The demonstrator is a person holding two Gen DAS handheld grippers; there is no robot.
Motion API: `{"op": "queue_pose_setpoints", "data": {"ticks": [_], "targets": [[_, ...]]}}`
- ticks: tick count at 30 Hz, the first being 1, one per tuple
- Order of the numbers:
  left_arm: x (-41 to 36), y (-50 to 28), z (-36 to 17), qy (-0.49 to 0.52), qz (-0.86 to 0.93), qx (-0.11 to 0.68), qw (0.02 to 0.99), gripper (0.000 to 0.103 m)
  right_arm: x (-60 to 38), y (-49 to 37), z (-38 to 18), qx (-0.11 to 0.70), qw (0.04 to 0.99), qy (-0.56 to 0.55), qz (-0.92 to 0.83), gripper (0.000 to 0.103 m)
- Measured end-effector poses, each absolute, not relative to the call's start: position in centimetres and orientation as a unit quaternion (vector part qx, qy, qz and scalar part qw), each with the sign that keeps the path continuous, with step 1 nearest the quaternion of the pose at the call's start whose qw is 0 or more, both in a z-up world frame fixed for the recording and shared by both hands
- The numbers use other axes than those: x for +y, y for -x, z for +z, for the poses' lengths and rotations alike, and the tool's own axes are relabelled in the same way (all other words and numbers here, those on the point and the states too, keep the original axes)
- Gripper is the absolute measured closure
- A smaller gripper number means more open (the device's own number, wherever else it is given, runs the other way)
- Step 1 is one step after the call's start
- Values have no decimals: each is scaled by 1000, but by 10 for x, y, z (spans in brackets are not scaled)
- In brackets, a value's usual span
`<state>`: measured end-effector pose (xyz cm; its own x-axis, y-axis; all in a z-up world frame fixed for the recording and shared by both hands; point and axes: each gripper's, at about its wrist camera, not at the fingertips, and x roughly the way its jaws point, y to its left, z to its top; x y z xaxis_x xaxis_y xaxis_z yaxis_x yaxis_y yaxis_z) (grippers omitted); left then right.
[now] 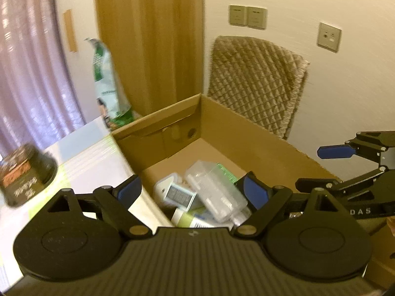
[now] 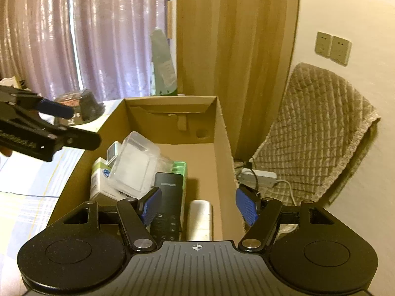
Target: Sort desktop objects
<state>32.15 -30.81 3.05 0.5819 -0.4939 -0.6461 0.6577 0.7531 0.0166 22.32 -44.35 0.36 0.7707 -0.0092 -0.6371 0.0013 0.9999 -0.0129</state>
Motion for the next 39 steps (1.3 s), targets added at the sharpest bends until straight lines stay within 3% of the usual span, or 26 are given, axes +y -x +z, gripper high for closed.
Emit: {"op": "queue_pose_setpoints", "data": {"ticks": [5,6,7,8,15,27,39], "targets": [[-290,-303,28,-105,-289,323,895,3,-444,-222,6,318,948,6,19,33],[-287,-299,26,-103,-282,323,898,1,-445,-222,7,315,949,4,19,27],[-284,-295,25,-101,-276,323,900,1,-446,-221,7,313,950,2,19,6],[-281,-292,24,-98,-269,324,902,1,-447,-218,9,304,952,-2,20,1],[-256,-264,22,-57,-229,340,910,1,-449,-190,18,293,956,-6,6,1],[-227,-204,35,-1,-228,305,925,1,-424,-115,22,319,947,-1,-33,1],[-221,-149,43,-21,-230,308,923,1,-399,-63,36,317,947,15,-50,1]]}}
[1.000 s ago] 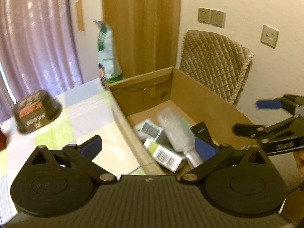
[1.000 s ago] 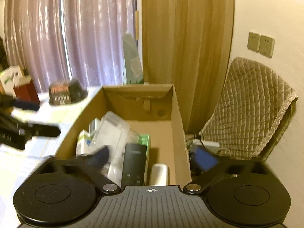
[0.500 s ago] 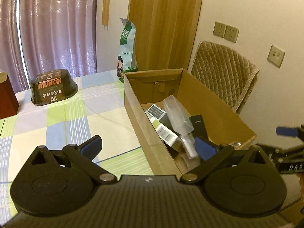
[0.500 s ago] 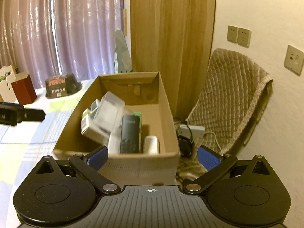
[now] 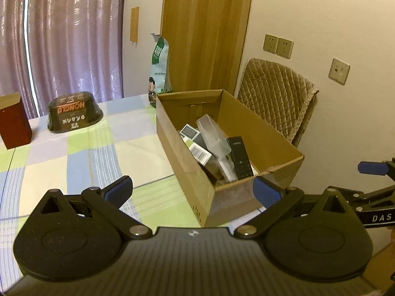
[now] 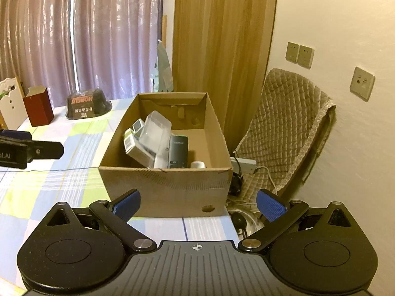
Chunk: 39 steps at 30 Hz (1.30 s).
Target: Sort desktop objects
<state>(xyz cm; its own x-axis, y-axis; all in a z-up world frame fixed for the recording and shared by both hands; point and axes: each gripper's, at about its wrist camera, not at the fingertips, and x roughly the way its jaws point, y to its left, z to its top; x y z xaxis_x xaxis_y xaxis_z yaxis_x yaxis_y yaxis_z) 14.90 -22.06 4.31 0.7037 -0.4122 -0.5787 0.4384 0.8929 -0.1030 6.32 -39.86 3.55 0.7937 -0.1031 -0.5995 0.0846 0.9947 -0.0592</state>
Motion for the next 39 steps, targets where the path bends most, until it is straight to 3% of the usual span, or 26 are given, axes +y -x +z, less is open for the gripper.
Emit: {"op": "queue_pose_setpoints", "data": {"ticks": [39], "targets": [[-296,-129,31,5,-52,395,917,1,-465,-132,15,399,911,30,97,1]]}}
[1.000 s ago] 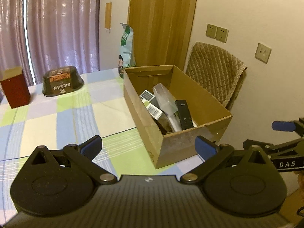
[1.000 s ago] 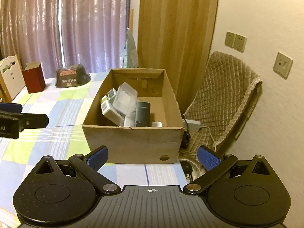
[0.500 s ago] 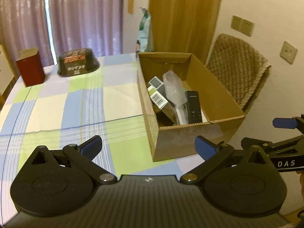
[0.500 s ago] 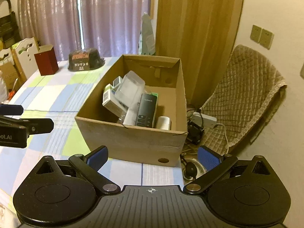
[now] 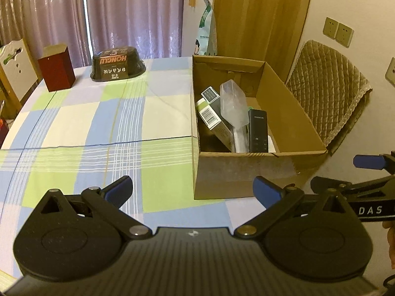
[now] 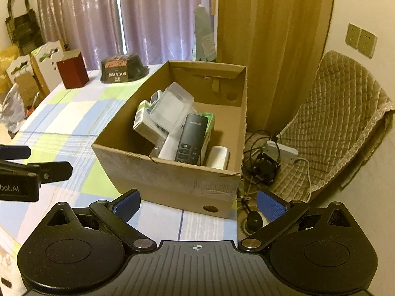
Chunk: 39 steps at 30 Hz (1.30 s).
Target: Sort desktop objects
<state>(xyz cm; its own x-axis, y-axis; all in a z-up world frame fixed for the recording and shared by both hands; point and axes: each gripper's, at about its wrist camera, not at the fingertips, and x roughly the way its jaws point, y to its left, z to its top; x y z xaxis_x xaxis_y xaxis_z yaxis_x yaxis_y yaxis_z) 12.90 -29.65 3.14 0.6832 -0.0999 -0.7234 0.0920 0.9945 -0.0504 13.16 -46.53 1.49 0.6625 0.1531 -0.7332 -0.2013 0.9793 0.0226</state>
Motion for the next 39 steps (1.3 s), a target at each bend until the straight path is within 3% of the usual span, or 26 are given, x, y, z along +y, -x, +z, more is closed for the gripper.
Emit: {"op": "queue_pose_setpoints", "data": {"ticks": [39], "targets": [[-277,-129,18,-12,-109,413,904,1,-432,-117,15,427,903,-6,39,1]]}}
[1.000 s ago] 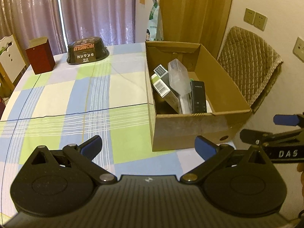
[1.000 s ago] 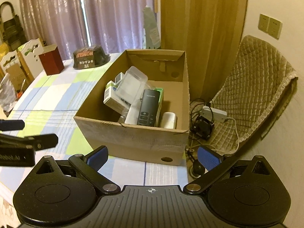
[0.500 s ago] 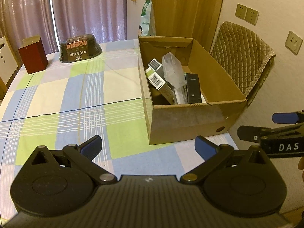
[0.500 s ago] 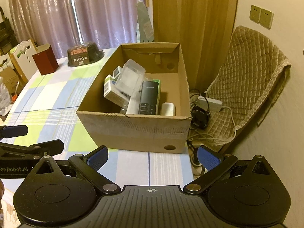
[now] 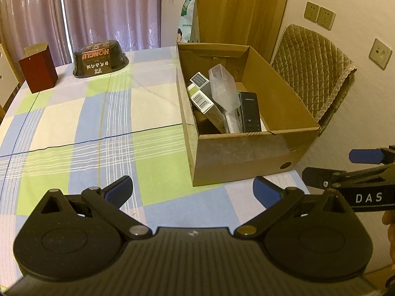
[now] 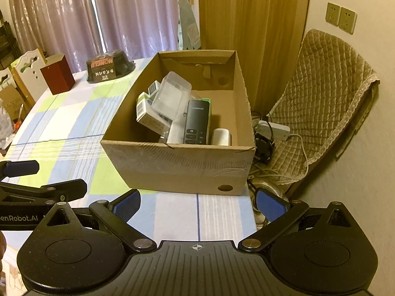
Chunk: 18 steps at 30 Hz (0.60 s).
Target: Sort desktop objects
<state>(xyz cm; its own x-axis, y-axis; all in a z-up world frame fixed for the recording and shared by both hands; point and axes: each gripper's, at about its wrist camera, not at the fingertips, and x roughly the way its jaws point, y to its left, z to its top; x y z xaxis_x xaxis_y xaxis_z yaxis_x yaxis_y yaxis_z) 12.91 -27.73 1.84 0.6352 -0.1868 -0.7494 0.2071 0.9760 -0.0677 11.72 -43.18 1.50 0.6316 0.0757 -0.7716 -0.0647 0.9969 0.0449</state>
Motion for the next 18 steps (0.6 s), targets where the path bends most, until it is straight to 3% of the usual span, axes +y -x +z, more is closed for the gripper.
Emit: {"op": "queue_pose_setpoints", "data": {"ticks": [18], "targets": [[-281,-130,16,-26,-99,414,905,1,-432,-121,10,435,899,-6,41,1]]}}
